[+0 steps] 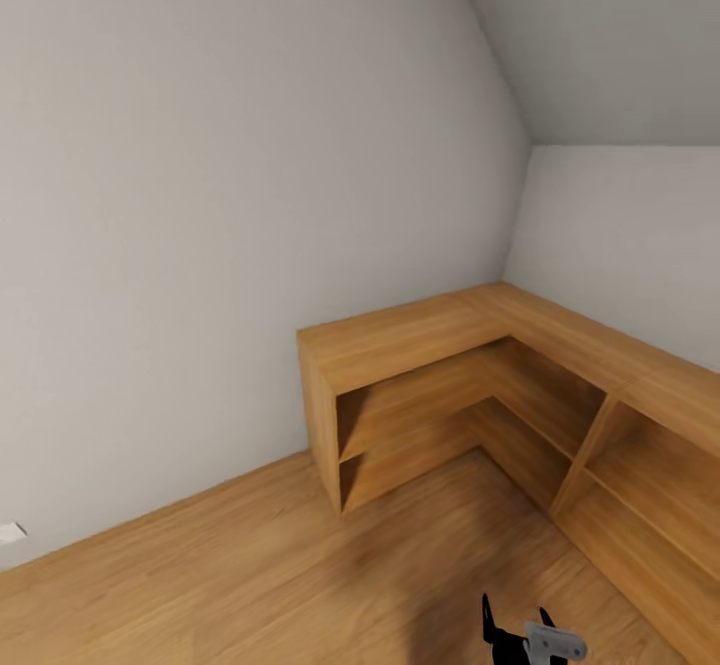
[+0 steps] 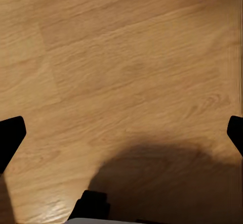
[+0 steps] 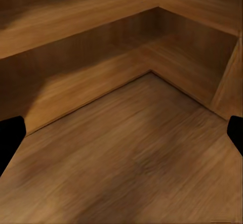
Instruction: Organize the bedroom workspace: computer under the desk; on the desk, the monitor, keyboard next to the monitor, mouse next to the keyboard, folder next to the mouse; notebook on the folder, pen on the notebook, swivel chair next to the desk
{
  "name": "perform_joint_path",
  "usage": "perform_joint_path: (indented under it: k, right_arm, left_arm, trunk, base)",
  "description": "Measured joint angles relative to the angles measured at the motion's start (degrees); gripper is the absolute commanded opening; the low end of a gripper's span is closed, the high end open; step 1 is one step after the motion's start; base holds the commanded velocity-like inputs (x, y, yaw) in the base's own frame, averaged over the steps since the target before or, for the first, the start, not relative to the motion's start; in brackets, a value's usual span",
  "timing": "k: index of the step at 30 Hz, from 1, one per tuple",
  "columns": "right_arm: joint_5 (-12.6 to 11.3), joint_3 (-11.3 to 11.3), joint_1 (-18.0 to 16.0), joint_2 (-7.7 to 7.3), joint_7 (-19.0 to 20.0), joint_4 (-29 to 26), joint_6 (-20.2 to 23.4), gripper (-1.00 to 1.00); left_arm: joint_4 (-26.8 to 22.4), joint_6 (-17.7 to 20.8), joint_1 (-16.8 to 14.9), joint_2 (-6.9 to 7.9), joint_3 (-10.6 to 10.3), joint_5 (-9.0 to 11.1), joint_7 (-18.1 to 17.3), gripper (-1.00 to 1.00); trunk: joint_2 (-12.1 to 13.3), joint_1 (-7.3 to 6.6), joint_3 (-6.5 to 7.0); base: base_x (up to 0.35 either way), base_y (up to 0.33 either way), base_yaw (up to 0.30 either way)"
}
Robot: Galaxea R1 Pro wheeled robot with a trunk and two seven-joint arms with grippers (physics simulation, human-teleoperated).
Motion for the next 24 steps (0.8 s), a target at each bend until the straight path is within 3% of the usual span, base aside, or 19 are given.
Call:
perform_joint_path:
  k: [7, 24]
  right_arm:
    - [0.0, 0.0, 0.0, -0.17, 0.0, 0.0, 0.0, 1.00]
    - [0.0, 0.0, 0.1, -0.22, 0.0, 0.0, 0.0, 1.00]
  left_arm:
    - [0.0, 0.0, 0.0, 0.00, 0.1, 0.0, 0.0, 1.00]
    - [0.0, 0.1, 0.0, 0.00, 0.1, 0.1, 0.1, 1.00]
  trunk:
    - [0.0, -0.02, 0.38]
    - [0.0, -0.03, 1.33]
  base:
    - [0.088, 0.000, -0.270]
    - [0.309, 0.000, -0.270]
